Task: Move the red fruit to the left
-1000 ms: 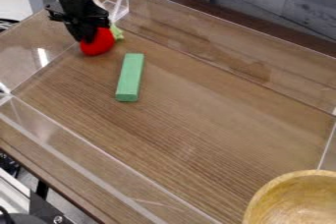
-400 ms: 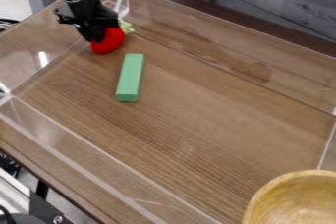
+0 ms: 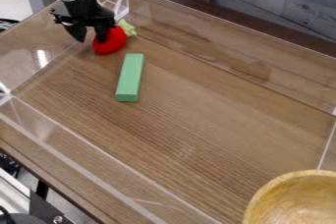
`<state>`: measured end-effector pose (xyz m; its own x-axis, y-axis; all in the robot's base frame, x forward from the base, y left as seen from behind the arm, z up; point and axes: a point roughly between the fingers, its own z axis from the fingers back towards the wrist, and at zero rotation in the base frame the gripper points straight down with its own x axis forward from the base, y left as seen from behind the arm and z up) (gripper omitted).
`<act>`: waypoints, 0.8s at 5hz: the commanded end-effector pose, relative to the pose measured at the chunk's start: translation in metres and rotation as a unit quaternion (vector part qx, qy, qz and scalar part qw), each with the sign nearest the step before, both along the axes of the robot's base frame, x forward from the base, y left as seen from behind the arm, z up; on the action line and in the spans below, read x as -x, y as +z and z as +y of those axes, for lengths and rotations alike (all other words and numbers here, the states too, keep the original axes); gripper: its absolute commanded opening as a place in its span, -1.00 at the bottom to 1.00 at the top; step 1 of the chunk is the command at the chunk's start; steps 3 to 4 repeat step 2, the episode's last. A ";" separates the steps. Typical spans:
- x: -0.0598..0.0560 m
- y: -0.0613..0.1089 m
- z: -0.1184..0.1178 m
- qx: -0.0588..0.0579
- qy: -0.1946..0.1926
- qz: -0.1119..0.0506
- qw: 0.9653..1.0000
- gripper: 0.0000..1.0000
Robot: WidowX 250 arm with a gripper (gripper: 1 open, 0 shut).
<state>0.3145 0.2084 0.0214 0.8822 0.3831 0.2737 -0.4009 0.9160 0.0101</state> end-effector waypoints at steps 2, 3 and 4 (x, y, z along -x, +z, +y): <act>0.000 -0.009 0.002 0.009 -0.022 0.016 1.000 -1.00; 0.000 -0.009 0.002 0.009 -0.022 0.016 1.000 -1.00; 0.000 -0.009 0.002 0.009 -0.022 0.016 1.000 -1.00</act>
